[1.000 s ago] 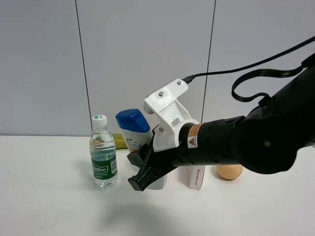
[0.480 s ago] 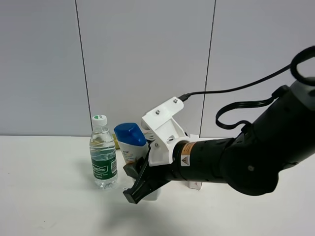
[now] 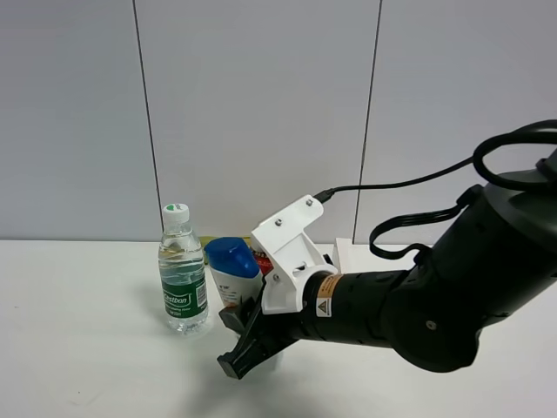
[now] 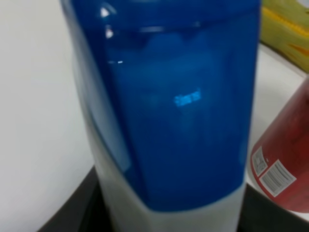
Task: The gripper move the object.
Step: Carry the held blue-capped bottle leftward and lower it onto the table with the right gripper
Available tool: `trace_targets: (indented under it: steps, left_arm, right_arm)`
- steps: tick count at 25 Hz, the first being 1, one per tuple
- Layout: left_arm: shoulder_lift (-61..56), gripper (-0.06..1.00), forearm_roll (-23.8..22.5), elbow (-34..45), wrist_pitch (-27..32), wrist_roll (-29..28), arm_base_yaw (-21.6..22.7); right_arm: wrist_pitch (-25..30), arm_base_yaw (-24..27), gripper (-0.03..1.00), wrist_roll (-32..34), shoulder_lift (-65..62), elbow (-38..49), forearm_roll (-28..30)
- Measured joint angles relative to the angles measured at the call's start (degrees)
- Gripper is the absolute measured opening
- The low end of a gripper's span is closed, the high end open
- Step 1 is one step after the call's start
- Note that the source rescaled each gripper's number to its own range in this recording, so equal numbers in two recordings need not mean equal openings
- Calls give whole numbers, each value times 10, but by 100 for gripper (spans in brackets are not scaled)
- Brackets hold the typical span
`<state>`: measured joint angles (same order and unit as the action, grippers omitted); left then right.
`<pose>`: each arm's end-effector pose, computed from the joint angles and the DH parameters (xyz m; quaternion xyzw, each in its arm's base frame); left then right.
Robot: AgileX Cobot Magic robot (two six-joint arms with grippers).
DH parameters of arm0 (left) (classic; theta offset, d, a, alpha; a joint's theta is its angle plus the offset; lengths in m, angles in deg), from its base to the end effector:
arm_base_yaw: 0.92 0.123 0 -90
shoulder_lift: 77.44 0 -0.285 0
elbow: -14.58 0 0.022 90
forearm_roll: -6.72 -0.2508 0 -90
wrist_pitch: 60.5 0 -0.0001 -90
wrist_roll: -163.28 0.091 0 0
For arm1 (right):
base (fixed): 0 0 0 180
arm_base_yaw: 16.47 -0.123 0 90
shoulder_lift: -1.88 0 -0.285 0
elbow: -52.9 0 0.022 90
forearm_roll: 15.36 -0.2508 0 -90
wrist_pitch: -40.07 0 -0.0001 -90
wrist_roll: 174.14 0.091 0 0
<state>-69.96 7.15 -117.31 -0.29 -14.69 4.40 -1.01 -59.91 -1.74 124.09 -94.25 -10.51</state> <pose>-0.0061 -0.0012 0.2803 -0.0242 0.8468 0.0303 0.5305 0.2583 0.2516 0.1088 -0.3988 0.7380 0.1731 0.5161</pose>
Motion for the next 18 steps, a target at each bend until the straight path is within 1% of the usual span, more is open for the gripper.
trace_targets:
  steps: [10, 18]
  left_arm:
    - [0, 100, 0, 0, 0, 0, 0]
    - [0, 100, 0, 0, 0, 0, 0]
  right_arm:
    - [-48, 1, 1, 0, 29, 0, -5]
    - [-53, 1, 1, 0, 32, 0, -5]
